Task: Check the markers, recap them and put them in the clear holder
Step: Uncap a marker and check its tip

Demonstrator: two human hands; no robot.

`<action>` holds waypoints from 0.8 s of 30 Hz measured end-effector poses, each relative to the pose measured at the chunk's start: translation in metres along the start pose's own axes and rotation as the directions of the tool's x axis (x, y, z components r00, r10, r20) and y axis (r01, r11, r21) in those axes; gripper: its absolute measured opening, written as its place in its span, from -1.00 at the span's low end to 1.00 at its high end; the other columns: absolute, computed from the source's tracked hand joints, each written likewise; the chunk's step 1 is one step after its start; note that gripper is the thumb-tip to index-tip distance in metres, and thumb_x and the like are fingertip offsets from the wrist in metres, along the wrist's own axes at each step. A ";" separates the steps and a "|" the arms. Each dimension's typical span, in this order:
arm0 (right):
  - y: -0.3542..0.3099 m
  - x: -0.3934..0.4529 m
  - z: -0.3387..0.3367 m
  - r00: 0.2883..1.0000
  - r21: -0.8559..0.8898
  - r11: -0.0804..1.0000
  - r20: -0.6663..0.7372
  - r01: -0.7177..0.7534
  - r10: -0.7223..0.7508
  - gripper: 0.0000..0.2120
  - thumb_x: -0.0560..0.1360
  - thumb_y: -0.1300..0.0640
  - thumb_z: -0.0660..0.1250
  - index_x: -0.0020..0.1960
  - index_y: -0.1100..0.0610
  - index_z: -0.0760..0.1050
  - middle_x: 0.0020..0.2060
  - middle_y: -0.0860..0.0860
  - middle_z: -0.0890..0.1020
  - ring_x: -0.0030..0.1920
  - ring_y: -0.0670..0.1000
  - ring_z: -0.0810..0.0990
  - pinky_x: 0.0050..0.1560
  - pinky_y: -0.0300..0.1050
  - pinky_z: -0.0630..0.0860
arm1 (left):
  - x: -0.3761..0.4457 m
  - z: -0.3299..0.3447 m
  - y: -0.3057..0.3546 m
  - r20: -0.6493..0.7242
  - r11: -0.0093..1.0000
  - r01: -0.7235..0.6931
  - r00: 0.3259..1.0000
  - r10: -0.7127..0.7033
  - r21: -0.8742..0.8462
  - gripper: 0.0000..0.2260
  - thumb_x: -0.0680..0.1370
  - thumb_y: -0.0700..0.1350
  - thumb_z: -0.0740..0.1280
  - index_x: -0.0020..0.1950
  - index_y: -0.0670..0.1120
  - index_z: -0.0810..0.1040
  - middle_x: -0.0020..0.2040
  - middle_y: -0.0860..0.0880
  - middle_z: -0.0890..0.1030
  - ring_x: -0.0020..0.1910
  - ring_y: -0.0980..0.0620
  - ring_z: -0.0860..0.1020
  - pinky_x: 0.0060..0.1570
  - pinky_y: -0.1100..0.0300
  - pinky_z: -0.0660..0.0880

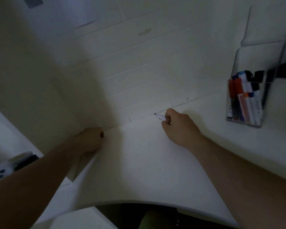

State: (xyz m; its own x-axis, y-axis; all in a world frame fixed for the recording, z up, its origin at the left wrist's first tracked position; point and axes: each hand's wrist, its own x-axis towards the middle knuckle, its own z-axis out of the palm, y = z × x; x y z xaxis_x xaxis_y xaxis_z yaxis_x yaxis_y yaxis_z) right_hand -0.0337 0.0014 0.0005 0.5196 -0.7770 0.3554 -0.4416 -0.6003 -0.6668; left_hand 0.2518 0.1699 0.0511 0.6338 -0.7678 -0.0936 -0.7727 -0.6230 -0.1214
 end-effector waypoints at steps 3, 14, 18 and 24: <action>0.000 0.002 0.001 1.000 -0.006 1.000 -0.013 -0.014 0.013 -0.75 0.55 -0.04 0.23 -0.20 0.03 0.24 -0.35 -0.01 0.51 -0.34 0.06 0.49 -0.37 -0.09 0.35 | -0.004 -0.003 0.012 -0.030 0.996 -0.064 0.998 0.063 -0.065 -0.73 0.54 -0.24 0.24 0.19 -0.01 0.55 0.18 -0.09 0.58 0.13 -0.10 0.54 -0.02 0.24 0.39; 0.024 0.012 -0.020 0.989 0.030 0.997 -0.129 -0.073 0.077 -0.75 0.55 0.03 0.28 -0.21 0.07 0.26 -0.36 0.00 0.51 -0.40 0.05 0.42 -0.36 -0.06 0.41 | 0.005 -0.005 0.157 -0.243 0.722 -0.616 0.787 0.566 -0.315 -0.65 0.50 -0.22 0.37 0.19 0.15 0.61 0.06 0.17 0.64 -0.01 0.27 0.57 0.01 0.52 0.39; 0.030 0.015 -0.018 0.982 0.060 0.992 -0.150 -0.111 0.119 -0.76 0.55 0.05 0.28 -0.21 0.08 0.28 -0.38 -0.02 0.48 -0.41 0.03 0.37 -0.39 -0.11 0.34 | 0.021 0.006 0.156 -0.323 0.631 -0.639 0.769 0.553 -0.441 -0.73 0.50 -0.15 0.45 0.13 0.16 0.63 0.00 0.23 0.66 -0.09 0.45 0.56 -0.04 0.56 0.41; 0.029 0.014 -0.014 0.984 0.059 0.993 -0.140 -0.099 0.106 -0.70 0.57 -0.03 0.28 -0.24 0.01 0.23 -0.41 -0.05 0.44 -0.41 -0.01 0.36 -0.38 -0.09 0.33 | 0.029 0.021 0.151 -0.361 0.654 -0.627 0.779 0.513 -0.423 -0.66 0.49 0.00 0.49 0.26 0.12 0.61 0.06 0.13 0.64 -0.02 0.21 0.58 -0.03 0.52 0.35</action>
State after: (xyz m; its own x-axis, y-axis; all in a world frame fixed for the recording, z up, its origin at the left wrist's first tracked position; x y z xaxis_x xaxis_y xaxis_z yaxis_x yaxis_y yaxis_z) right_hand -0.0492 -0.0296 -0.0047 0.3621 -0.8553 0.3706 -0.4473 -0.5082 -0.7360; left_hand 0.1545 0.0568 0.0093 0.0849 -0.9713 0.2220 -0.9178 0.0105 0.3970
